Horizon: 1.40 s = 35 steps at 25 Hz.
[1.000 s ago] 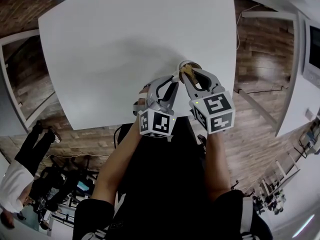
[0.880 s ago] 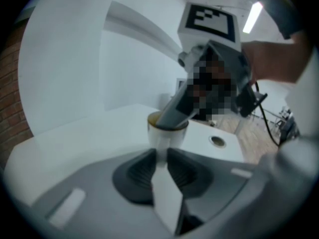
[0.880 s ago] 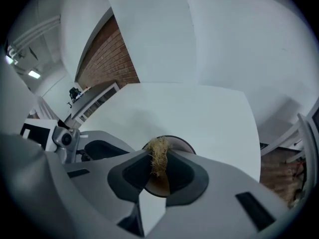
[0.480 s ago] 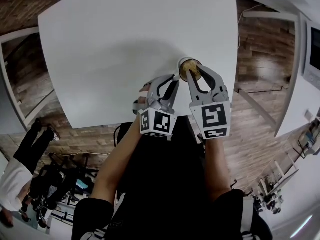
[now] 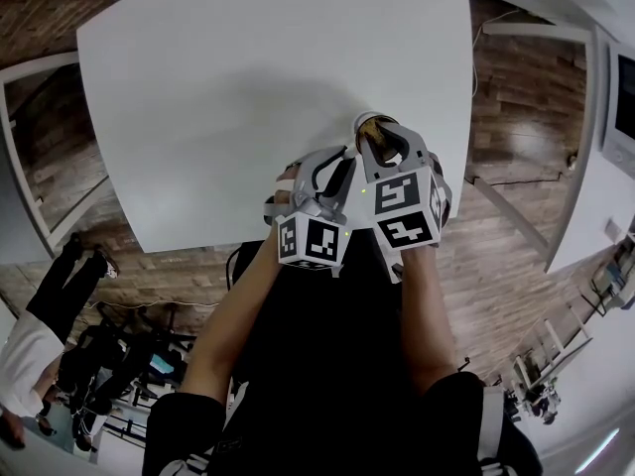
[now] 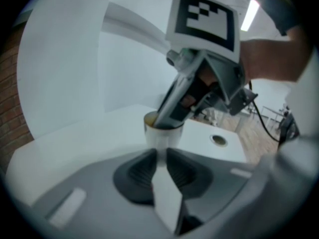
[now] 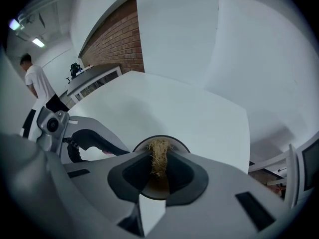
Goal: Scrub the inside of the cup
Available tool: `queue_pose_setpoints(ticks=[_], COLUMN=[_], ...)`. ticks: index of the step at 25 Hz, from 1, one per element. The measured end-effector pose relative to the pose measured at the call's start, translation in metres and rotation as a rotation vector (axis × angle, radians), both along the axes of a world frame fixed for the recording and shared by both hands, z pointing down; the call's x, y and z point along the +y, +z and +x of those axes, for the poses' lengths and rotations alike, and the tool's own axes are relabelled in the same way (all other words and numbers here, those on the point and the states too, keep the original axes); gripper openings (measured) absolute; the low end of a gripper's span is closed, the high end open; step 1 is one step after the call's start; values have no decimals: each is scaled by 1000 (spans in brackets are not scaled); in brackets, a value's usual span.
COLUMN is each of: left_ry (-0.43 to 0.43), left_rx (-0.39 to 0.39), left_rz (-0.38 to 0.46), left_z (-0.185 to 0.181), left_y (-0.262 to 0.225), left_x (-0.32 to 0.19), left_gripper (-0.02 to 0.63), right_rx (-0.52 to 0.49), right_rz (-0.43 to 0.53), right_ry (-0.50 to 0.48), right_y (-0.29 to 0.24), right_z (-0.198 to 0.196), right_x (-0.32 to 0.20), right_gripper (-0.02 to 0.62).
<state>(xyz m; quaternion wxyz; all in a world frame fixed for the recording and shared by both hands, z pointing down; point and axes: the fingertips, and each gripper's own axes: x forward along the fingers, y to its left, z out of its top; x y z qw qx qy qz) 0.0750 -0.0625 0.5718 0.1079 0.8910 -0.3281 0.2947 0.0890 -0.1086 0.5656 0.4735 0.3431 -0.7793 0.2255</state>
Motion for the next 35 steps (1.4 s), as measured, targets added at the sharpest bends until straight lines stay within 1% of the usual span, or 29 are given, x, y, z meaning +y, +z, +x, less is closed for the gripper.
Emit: queue_pose_setpoints(ticks=[1, 4, 7, 10, 15, 17, 19, 22, 25, 27, 29, 31, 33, 35], left_ry=[-1, 0, -7, -20, -22, -14, -12, -44, -92, -116, -137, -152, -170, -187], left_rx=[0, -1, -1, 1, -20, -19, -13, 6, 51, 76, 92, 107, 146, 200], left_rz=[-1, -3, -5, -10, -17, -35, -49, -40, 7, 54, 112, 174, 226, 279], left_z=[0, 0, -2, -3, -6, -9, -16, -33, -47, -54, -61, -68, -71, -72], left_y=[0, 0, 1, 3, 7, 6, 2, -16, -54, -83, -112, -140, -167, -192], left_x=[0, 1, 0, -1, 0, 5, 12, 15, 13, 11, 8, 4, 2, 4], left_gripper=[64, 64, 64, 64, 70, 92, 106, 106, 106, 100, 77, 52, 5, 5], right_rx=[-31, -171, -242, -271, -323, -333, -349, -377, -397, -409, -430, -455, -468, -469], right_rz=[-3, -2, 43, 102, 219, 254, 288, 350, 410, 429, 442, 480, 539, 589], right_ry=[8, 54, 68, 96, 154, 171, 191, 218, 246, 258, 262, 263, 260, 261], right_y=[-2, -14, -29, -46, -78, -91, -107, -132, -154, -163, -173, -186, -203, -215], right_z=[0, -3, -5, -2, 6, 11, 17, 26, 36, 40, 38, 35, 35, 35], right_x=[1, 4, 5, 5, 4, 8, 13, 19, 24, 26, 27, 27, 28, 33], right_gripper=[61, 61, 61, 61, 61, 61, 61, 61, 61, 61, 61, 61, 61, 61])
